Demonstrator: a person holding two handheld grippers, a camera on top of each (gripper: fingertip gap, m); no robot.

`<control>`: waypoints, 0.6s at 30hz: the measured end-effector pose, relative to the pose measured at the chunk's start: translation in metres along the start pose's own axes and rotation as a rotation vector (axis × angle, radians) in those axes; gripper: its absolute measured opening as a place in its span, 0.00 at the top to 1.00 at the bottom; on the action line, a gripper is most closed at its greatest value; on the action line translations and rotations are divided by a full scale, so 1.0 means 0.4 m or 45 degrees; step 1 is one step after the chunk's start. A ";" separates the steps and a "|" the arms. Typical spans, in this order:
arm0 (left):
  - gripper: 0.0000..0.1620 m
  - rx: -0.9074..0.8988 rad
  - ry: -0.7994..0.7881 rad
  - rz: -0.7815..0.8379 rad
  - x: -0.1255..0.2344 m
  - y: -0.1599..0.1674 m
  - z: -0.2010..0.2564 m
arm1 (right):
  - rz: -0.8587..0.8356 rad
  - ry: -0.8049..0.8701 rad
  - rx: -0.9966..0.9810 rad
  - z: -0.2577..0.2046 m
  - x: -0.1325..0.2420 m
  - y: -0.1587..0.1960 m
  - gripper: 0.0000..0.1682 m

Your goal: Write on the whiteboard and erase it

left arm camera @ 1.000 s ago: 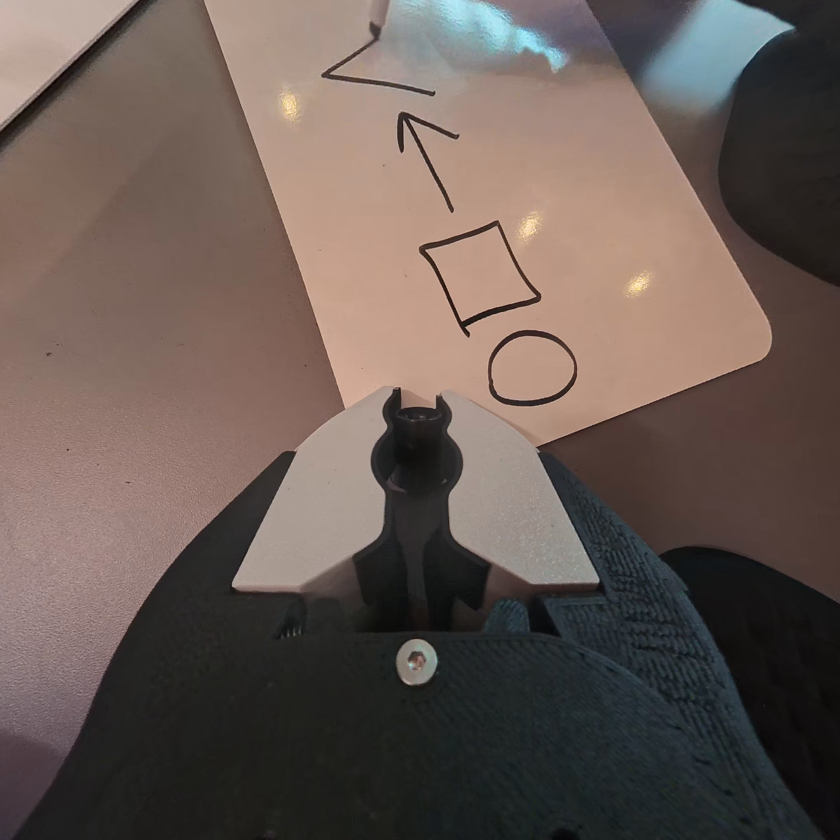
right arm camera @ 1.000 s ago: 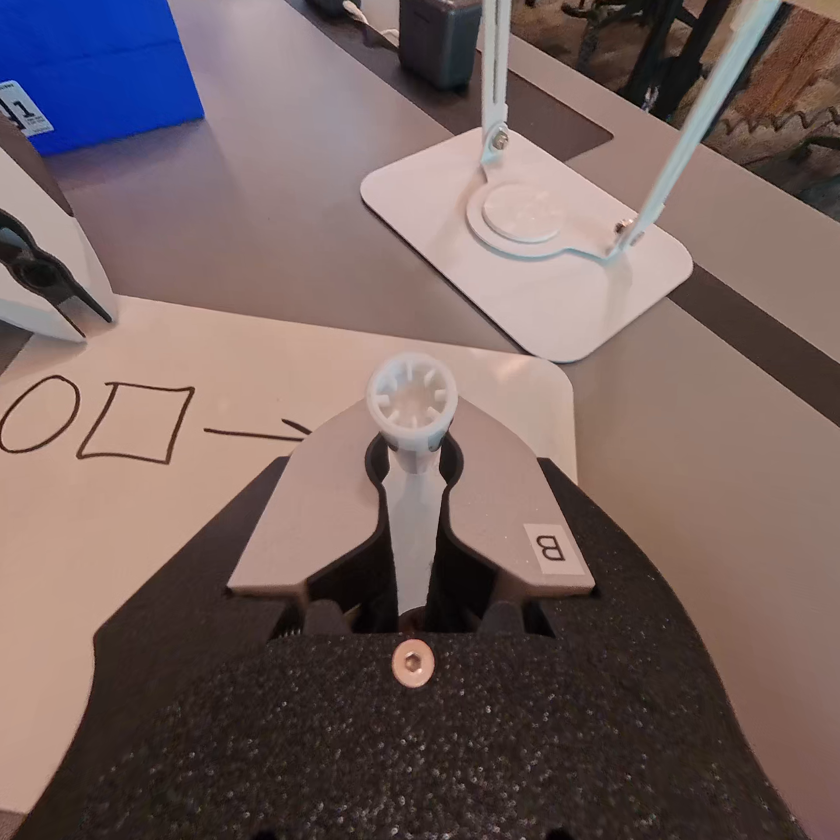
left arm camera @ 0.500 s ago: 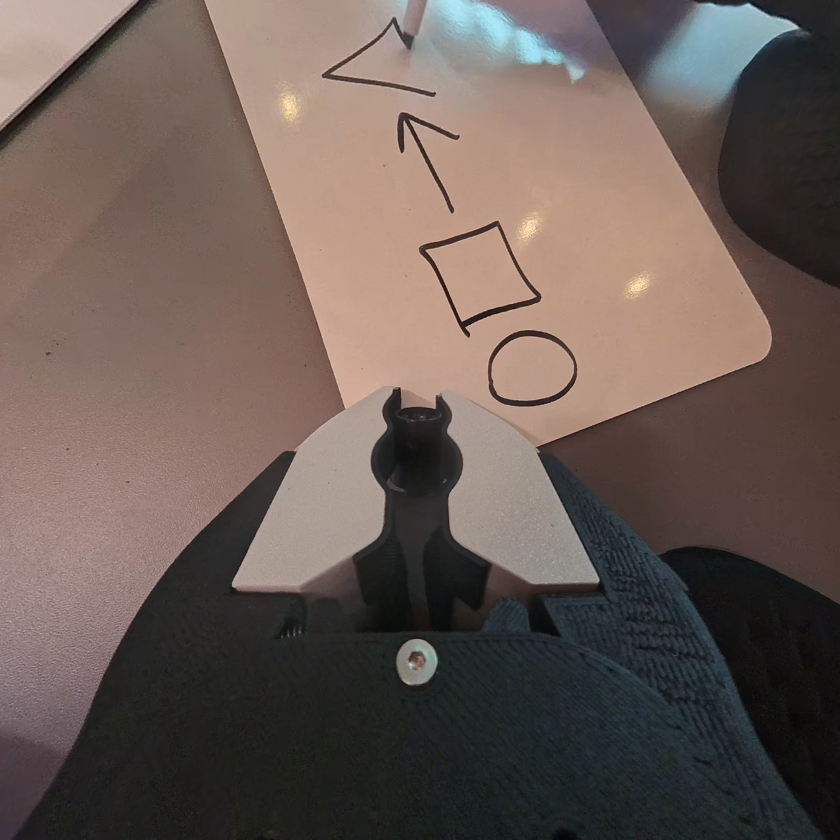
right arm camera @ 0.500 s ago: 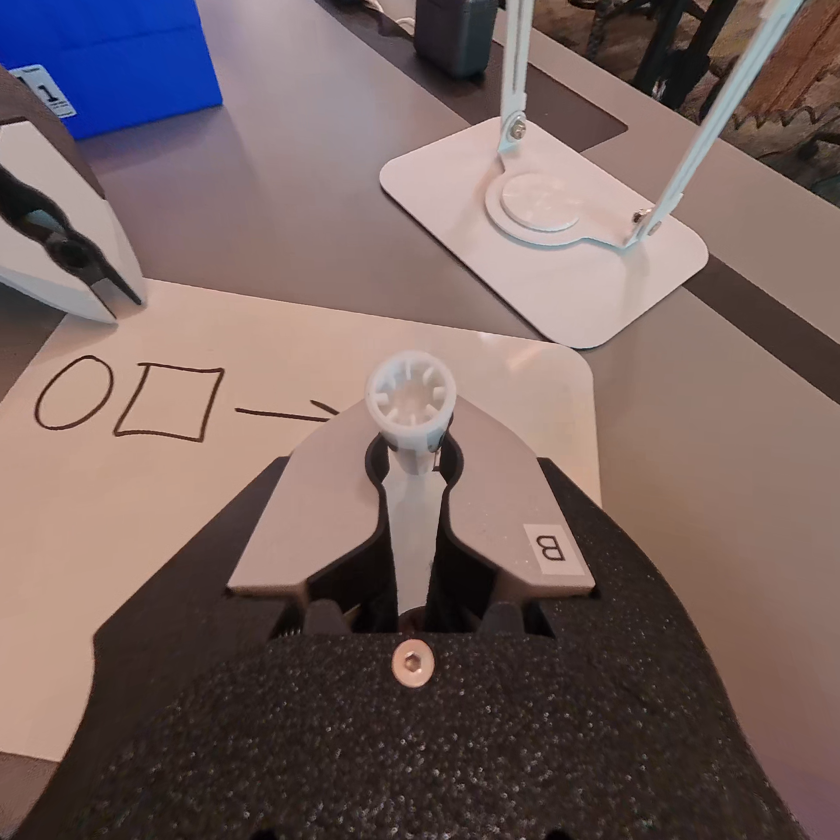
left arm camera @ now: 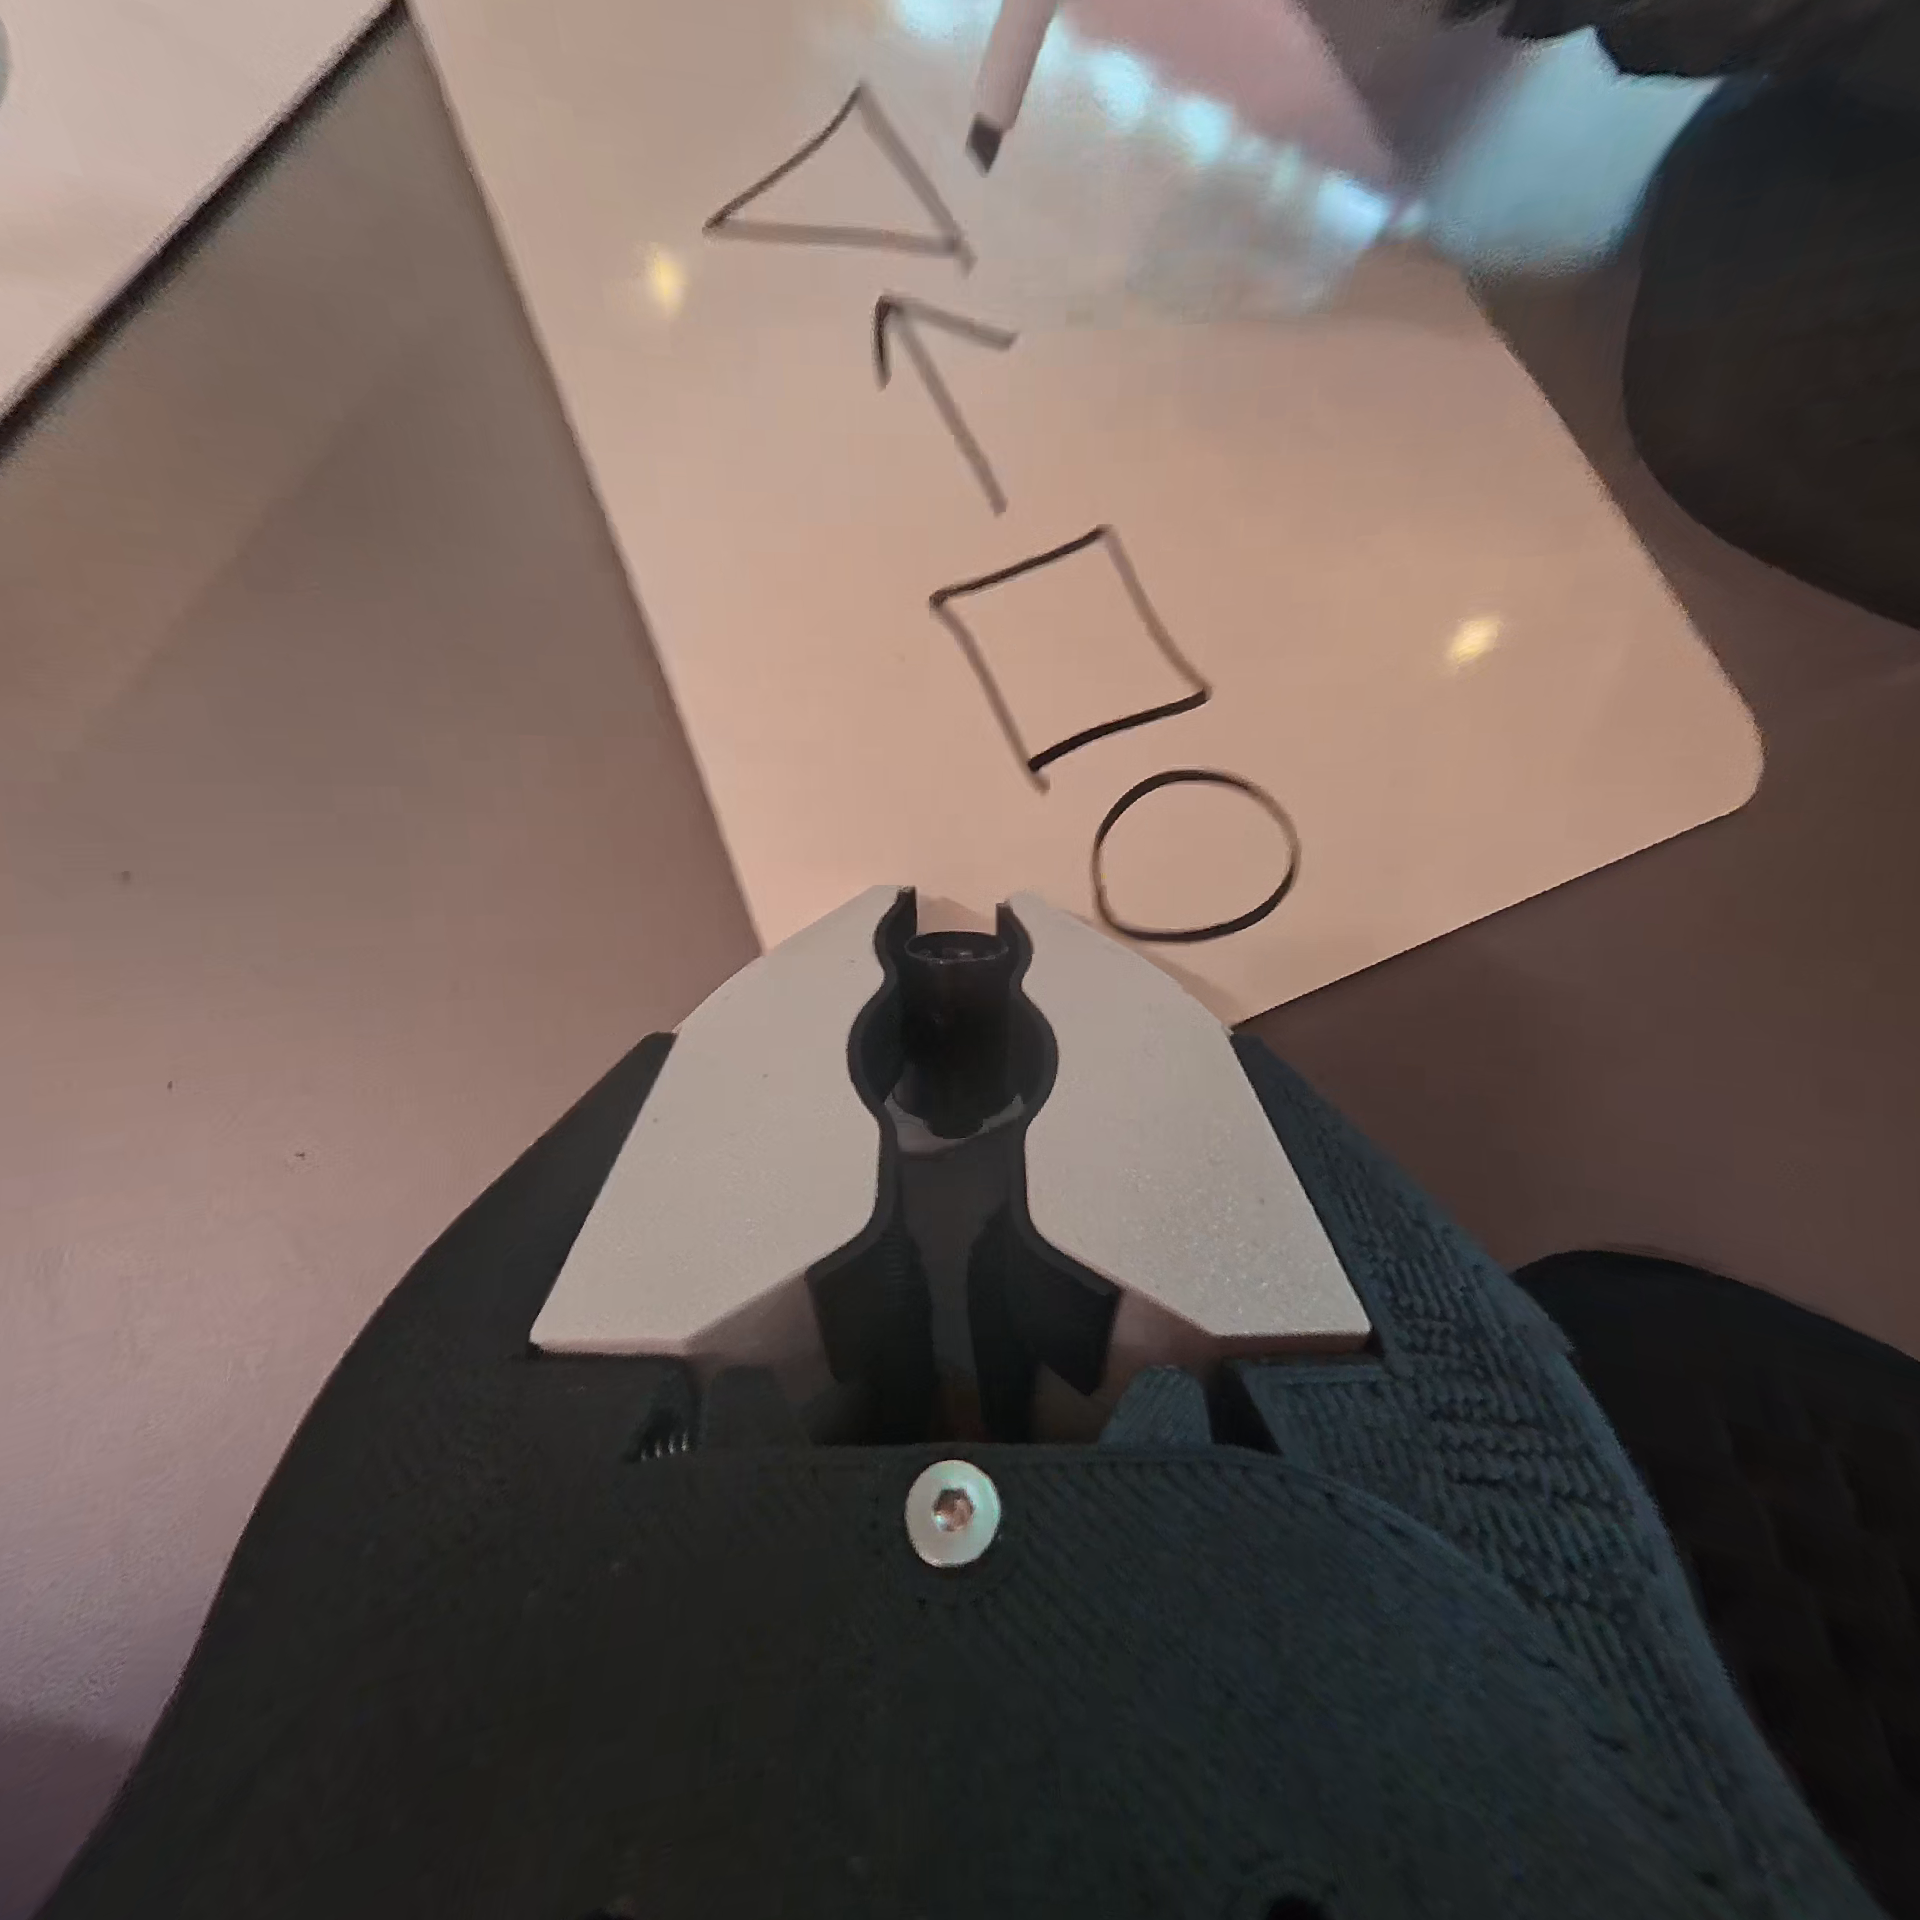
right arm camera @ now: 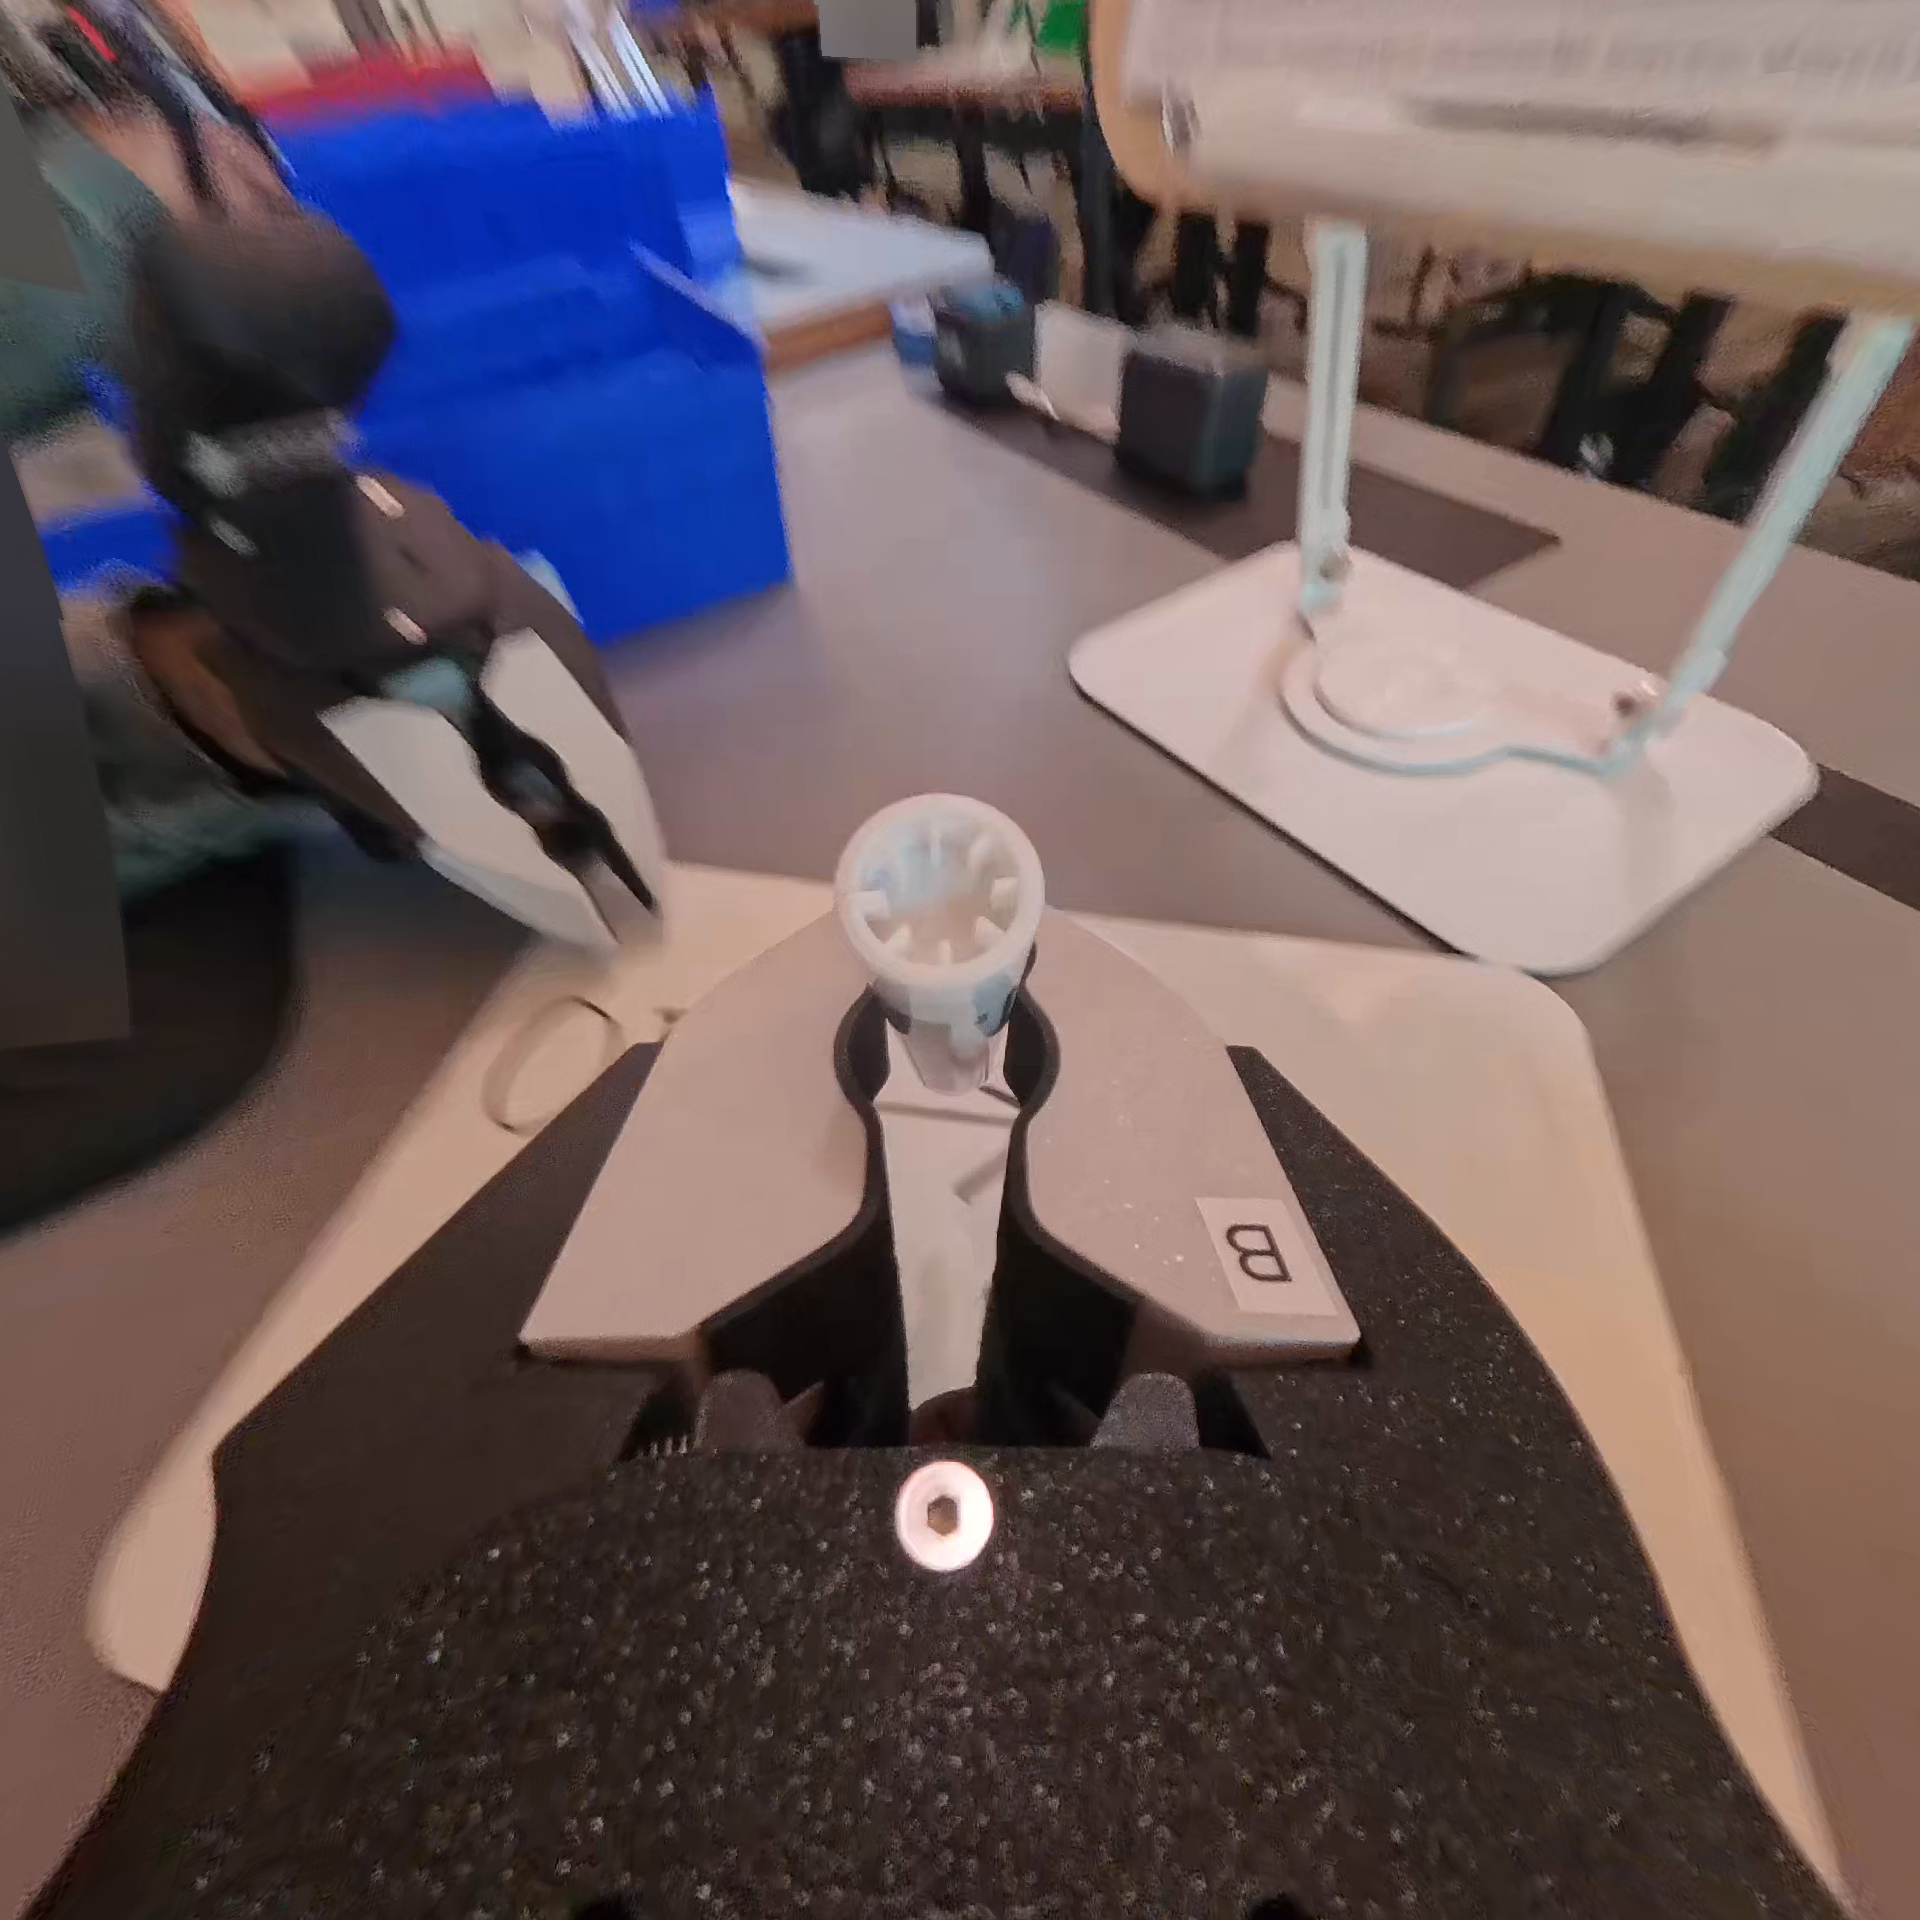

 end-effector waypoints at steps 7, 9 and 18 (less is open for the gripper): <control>0.91 -0.117 0.322 0.360 -0.004 -0.074 0.104 | 0.296 -0.411 -0.257 -0.183 0.033 -0.075 0.89; 0.91 -0.137 0.366 0.372 -0.014 -0.081 0.120 | 0.273 -0.431 -0.234 -0.218 0.035 -0.068 0.89; 0.91 -0.196 0.467 0.408 -0.027 -0.091 0.160 | 0.210 -0.436 -0.238 -0.258 0.043 -0.047 0.89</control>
Point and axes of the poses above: each gripper's, where its closed fingertips meet, x back along the fingers, y out of its underside, z = x × y across the jaws, the point moved 9 cm from there along x, back along the fingers, and after that the axes turned 6 degrees about y, right-handed, at the moved point
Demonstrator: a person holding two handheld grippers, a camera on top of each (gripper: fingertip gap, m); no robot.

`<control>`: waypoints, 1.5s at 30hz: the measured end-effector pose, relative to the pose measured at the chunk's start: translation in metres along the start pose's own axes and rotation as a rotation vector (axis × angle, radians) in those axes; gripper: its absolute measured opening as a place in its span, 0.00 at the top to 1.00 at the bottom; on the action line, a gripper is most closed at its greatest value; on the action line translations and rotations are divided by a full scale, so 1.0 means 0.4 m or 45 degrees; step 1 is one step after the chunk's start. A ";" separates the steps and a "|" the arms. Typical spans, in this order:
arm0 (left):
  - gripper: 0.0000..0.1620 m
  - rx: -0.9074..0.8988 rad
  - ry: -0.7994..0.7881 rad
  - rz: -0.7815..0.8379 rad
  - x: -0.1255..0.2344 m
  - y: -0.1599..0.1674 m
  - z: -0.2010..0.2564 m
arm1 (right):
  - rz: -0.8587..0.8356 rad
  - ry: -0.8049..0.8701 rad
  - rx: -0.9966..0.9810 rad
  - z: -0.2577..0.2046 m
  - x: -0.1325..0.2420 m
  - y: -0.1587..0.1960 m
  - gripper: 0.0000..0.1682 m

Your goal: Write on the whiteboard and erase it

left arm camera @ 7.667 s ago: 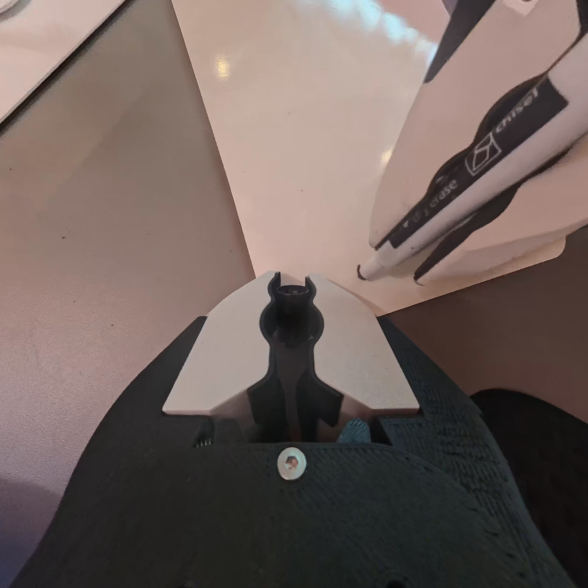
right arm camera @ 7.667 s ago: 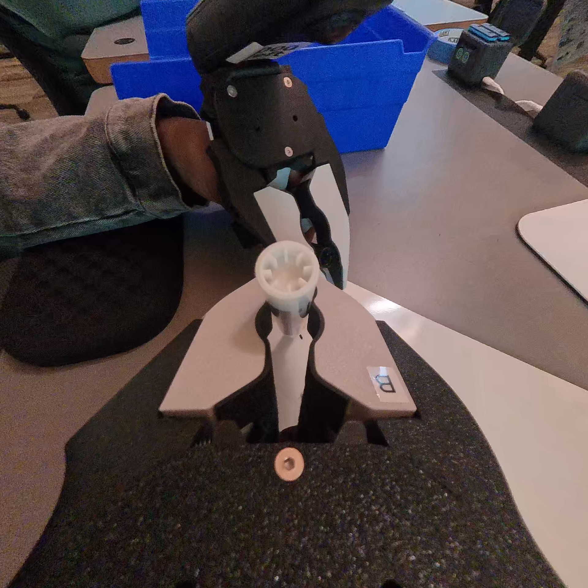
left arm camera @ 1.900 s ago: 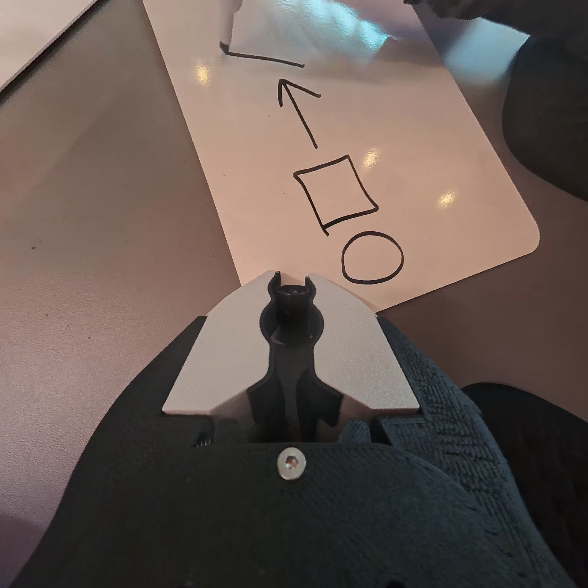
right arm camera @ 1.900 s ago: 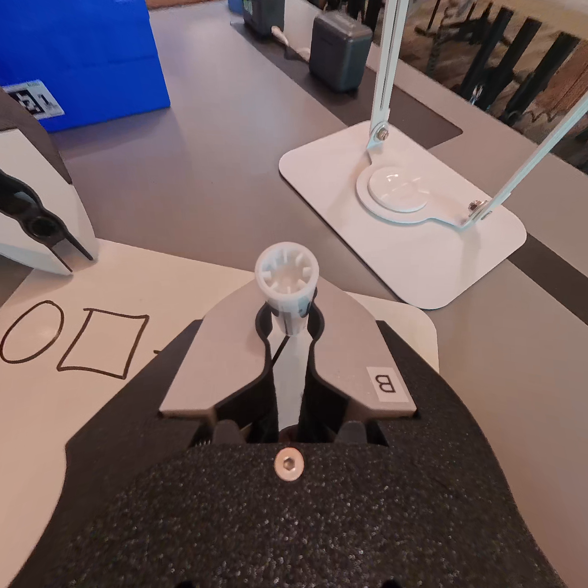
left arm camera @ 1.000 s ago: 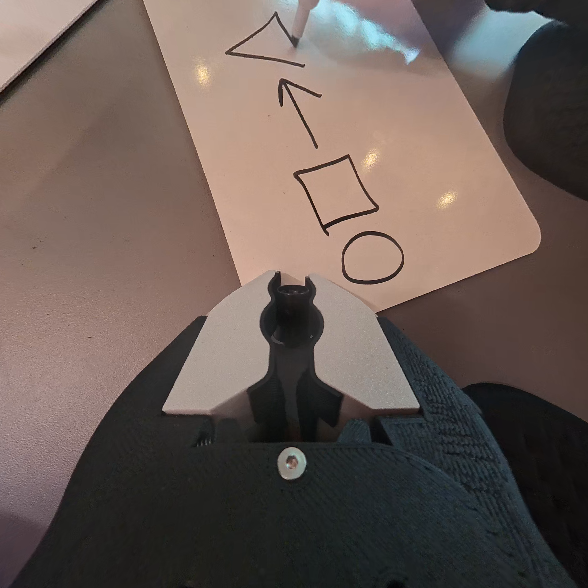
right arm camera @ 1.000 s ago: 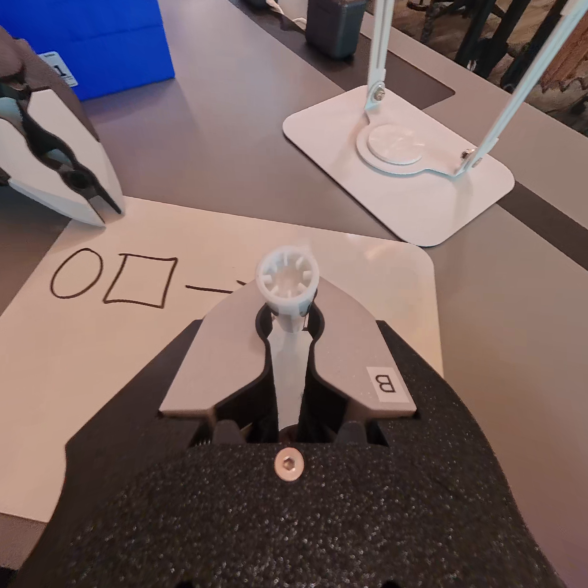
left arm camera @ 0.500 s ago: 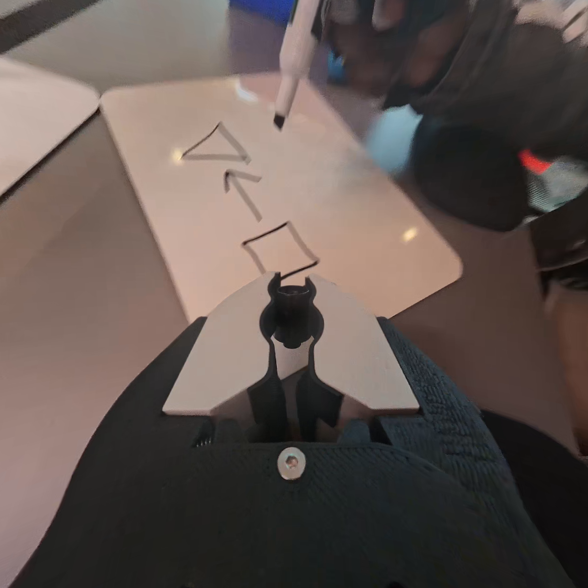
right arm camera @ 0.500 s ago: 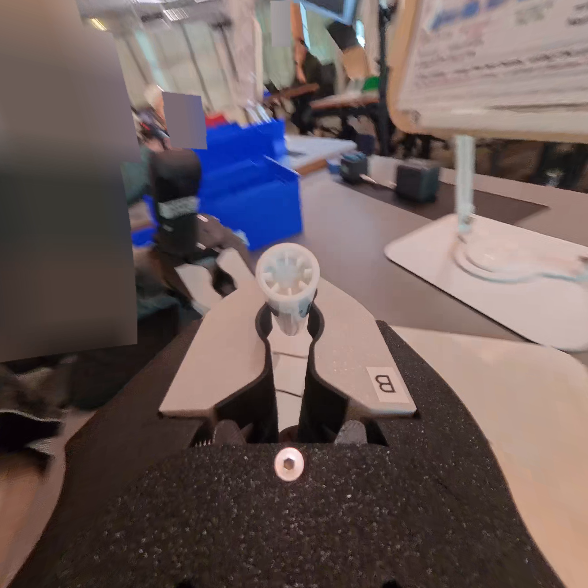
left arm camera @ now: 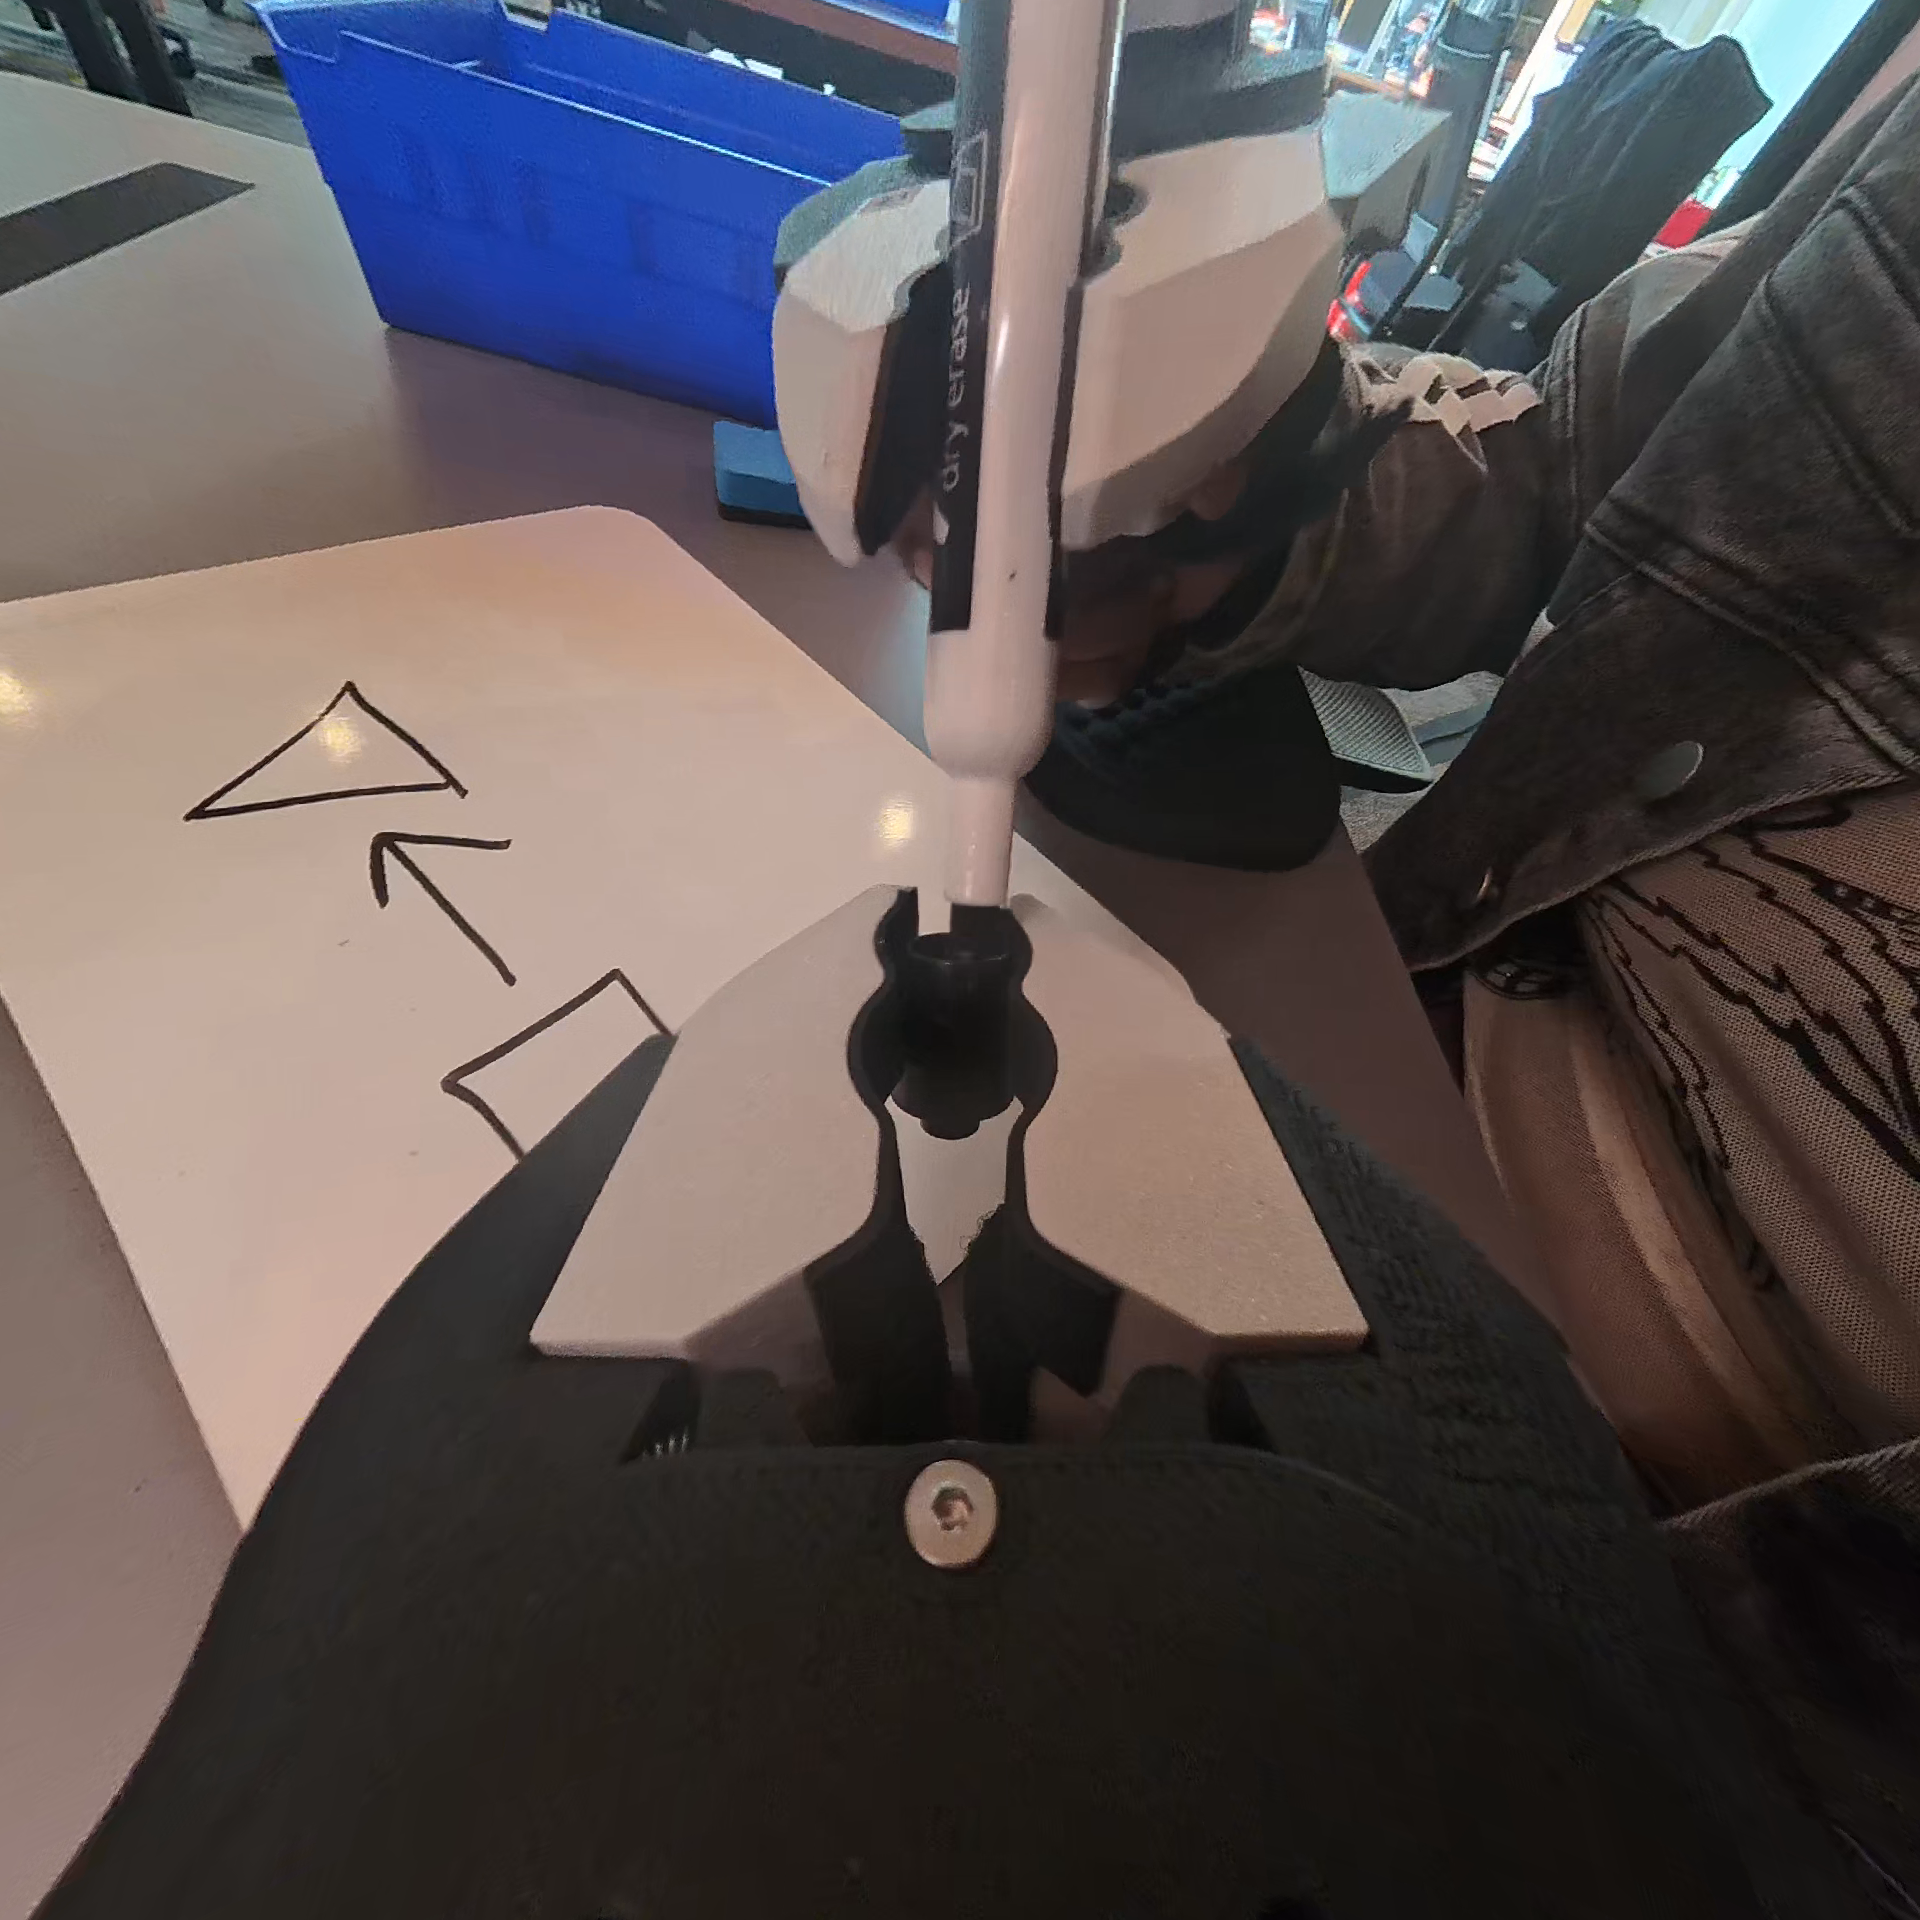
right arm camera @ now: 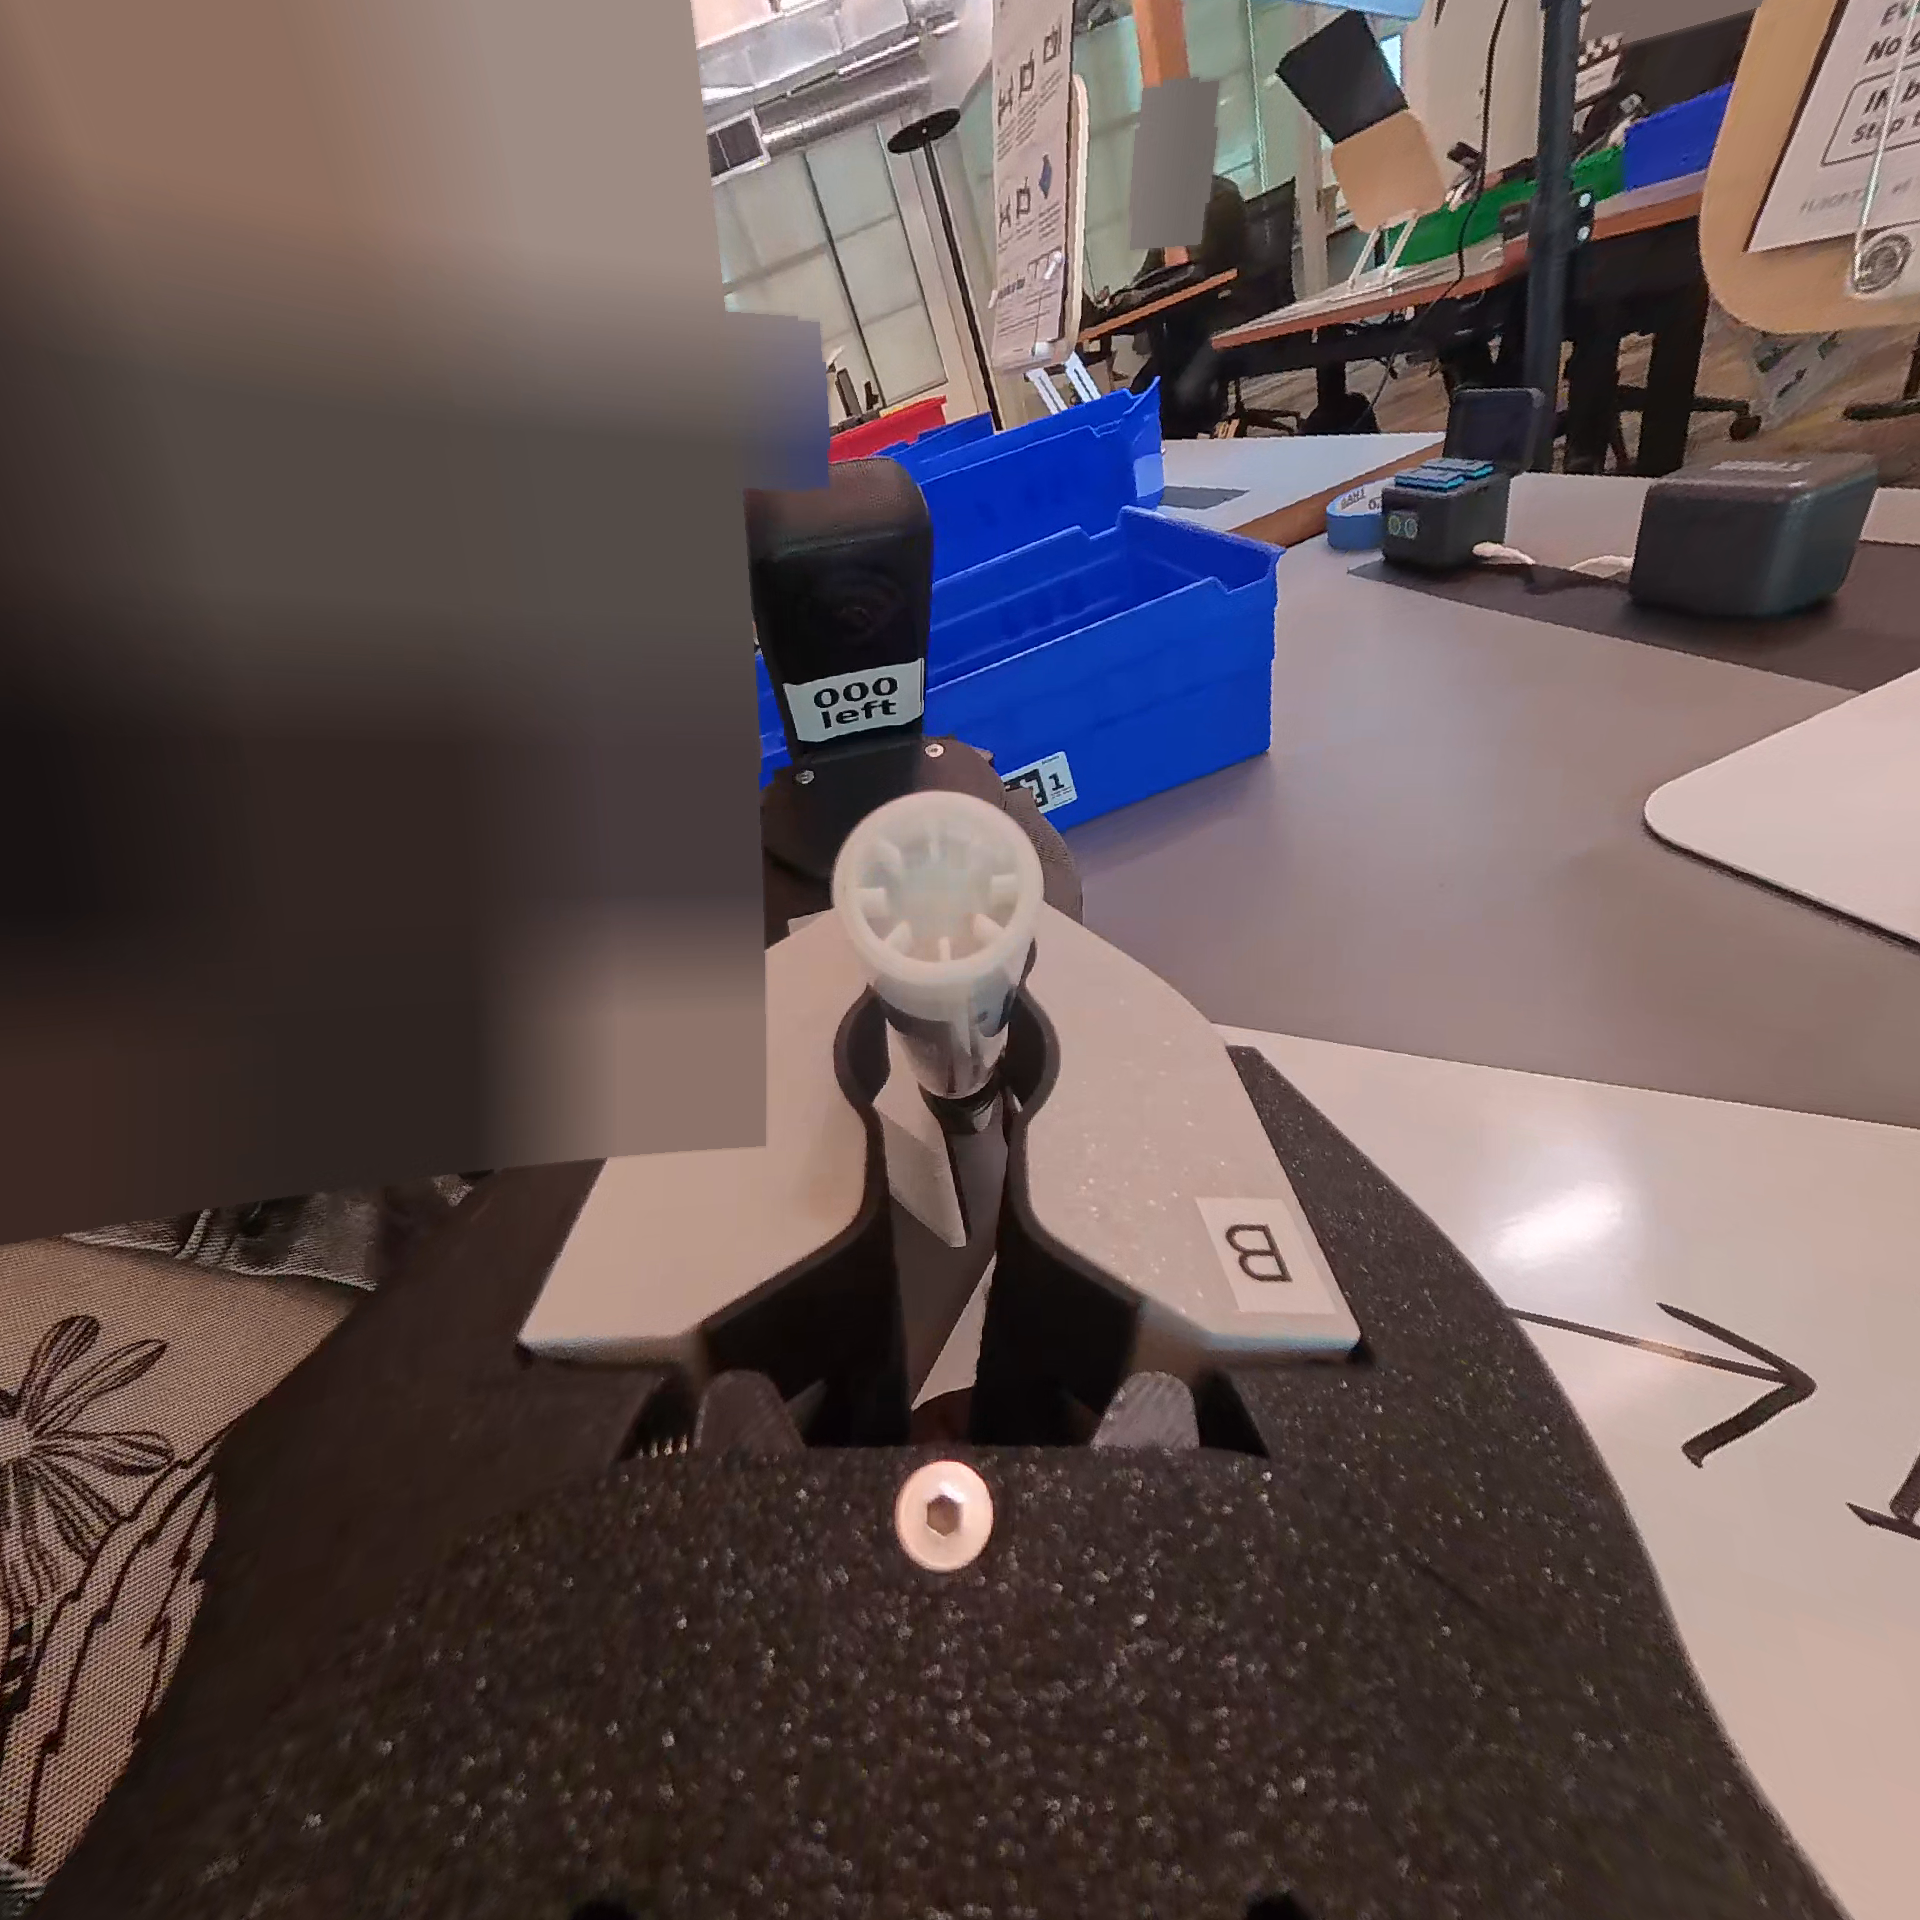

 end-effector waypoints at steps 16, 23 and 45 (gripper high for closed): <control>0.93 0.113 -0.034 0.027 -0.023 0.008 0.005 | 0.108 0.121 -0.029 -0.001 -0.007 0.082 0.89; 0.93 0.116 -0.045 0.008 -0.027 0.013 0.003 | 0.113 0.125 -0.054 0.005 -0.016 0.094 0.89; 0.78 -0.040 -0.096 -0.196 -0.041 0.033 -0.011 | 0.237 0.073 -0.089 0.034 0.007 0.066 0.89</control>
Point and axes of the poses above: each gripper's, where its closed fingertips meet, x back along the fingers, y out of its underside, z = x × y across the jaws, the point moved 9 cm from there along x, back along the fingers, and after that the axes turned 6 degrees about y, right-handed, at the moved point
